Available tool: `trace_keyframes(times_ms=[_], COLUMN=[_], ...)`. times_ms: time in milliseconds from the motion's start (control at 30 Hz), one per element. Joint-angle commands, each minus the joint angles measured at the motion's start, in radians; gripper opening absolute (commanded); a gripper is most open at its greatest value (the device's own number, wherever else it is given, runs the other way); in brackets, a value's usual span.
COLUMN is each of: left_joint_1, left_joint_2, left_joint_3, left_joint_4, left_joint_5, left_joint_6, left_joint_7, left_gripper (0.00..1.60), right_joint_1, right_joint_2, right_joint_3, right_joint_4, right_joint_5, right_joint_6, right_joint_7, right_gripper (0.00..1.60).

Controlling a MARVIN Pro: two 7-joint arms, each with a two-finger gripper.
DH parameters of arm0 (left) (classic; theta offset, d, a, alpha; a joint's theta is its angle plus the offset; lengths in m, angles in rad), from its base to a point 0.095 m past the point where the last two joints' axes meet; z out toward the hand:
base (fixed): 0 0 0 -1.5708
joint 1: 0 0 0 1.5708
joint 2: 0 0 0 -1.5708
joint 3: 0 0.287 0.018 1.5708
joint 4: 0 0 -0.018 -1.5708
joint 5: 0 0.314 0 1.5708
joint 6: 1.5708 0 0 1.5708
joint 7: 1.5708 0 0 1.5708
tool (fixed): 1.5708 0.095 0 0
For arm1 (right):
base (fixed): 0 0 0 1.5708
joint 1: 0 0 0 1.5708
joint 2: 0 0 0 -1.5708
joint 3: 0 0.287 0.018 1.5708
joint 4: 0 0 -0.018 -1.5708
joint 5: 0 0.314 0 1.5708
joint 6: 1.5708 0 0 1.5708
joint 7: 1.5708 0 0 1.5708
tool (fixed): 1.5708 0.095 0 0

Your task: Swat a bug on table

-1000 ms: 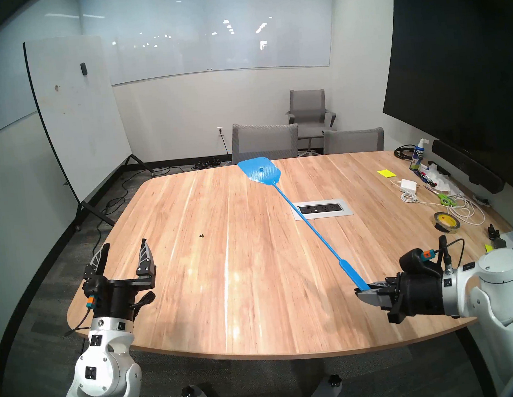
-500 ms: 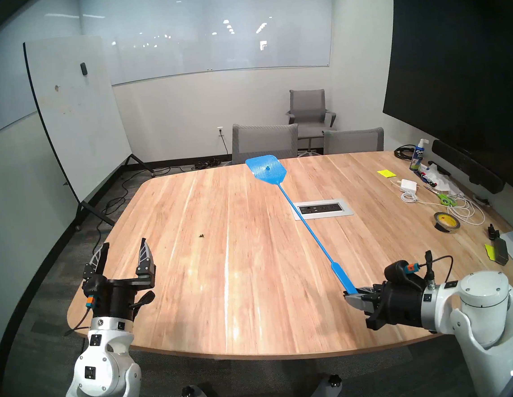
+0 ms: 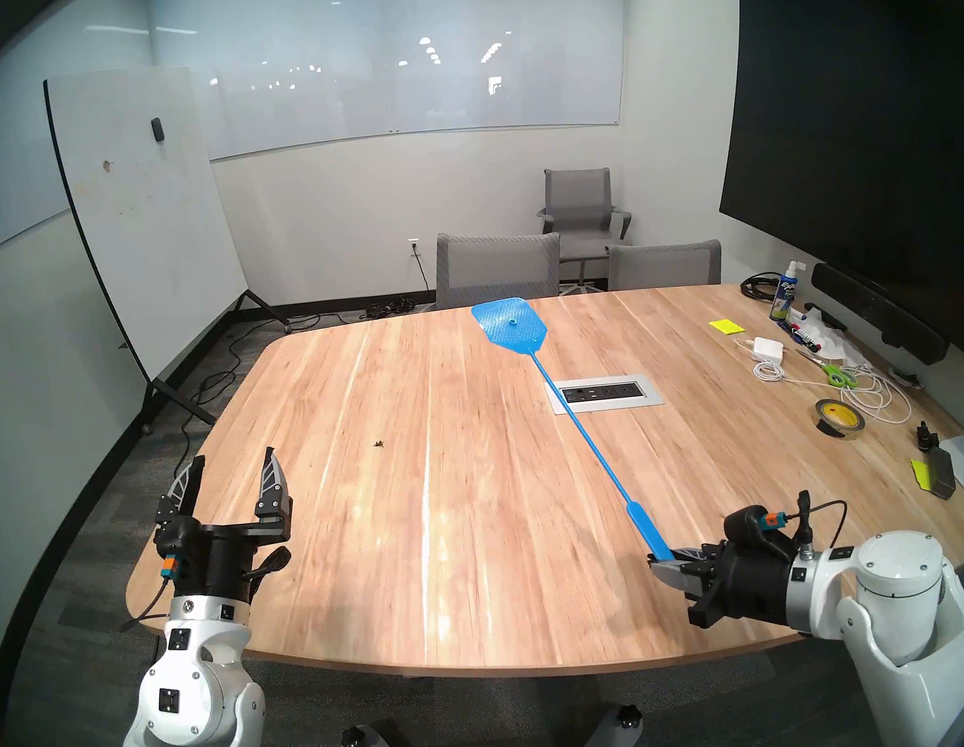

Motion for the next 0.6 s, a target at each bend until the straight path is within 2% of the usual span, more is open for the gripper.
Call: trace_keyframes(times_ms=[0,233,367,567], left_joint_1=[-0.002,-0.002,-0.002,-0.002], left_joint_2=[0.002,0.001,0.001,0.002], left_joint_3=[0.001,0.001,0.001,0.001], left_joint_4=[-0.024,-0.024,-0.024,-0.024], left_joint_5=[0.001,0.001,0.001,0.001], left_joint_6=[-0.001,-0.001,-0.001,-0.002], left_joint_7=[-0.001,-0.002,-0.002,-0.002], left_gripper=[1.60,1.60,1.60,1.60], right_joint_1=[0.018,0.015,0.018,0.045], right_joint_2=[-0.006,0.039,0.067,0.135], right_joint_3=[0.001,-0.022,-0.030,-0.008], right_joint_4=[0.000,0.022,0.031,0.036], right_joint_5=[0.007,-0.017,-0.024,-0.028], right_joint_6=[-0.061,-0.105,-0.097,-0.049], right_joint_7=[0.018,0.067,0.087,0.145], right_gripper=[0.00,0.00,0.00,0.00])
